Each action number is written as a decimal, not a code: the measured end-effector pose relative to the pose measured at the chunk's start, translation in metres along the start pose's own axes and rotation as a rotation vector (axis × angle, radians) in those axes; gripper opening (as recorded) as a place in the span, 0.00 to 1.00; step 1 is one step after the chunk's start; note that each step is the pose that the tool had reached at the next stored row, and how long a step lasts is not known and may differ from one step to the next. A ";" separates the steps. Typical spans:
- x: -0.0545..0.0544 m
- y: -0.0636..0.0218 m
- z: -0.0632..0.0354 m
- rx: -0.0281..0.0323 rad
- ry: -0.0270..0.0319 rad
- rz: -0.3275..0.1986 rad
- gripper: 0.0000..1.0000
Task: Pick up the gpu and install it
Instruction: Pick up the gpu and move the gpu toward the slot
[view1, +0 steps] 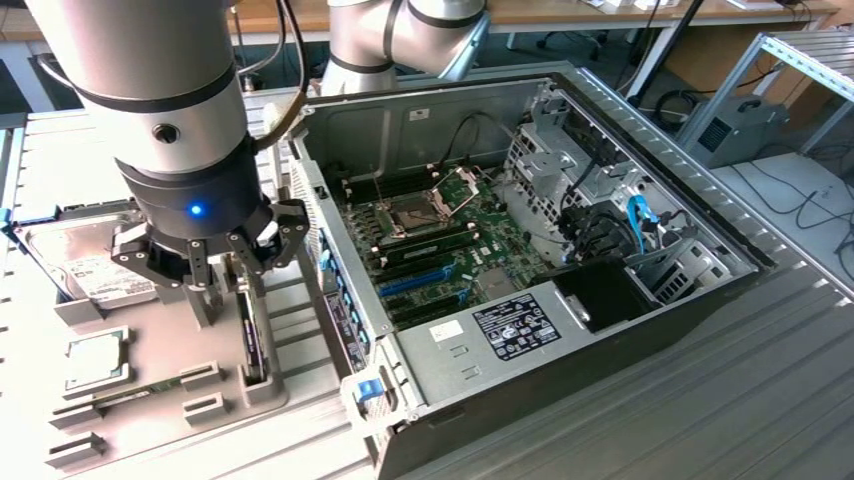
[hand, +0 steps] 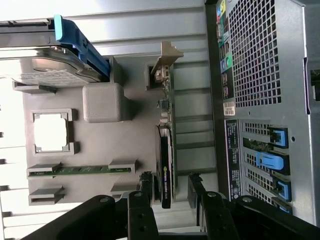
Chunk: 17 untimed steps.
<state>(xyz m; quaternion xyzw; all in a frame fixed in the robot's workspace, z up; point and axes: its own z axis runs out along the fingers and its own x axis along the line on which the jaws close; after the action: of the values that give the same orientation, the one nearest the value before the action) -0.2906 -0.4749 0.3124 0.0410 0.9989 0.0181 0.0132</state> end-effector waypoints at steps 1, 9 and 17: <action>0.000 0.0000 0.0006 0.0000 0.0000 0.000 0.42; 0.000 0.0034 0.0065 0.0011 0.0000 0.000 0.42; 0.002 0.0161 0.0114 0.0127 -0.0011 0.000 0.42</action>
<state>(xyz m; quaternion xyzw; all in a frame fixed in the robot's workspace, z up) -0.2906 -0.4583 0.3015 0.0411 0.9990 0.0118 0.0135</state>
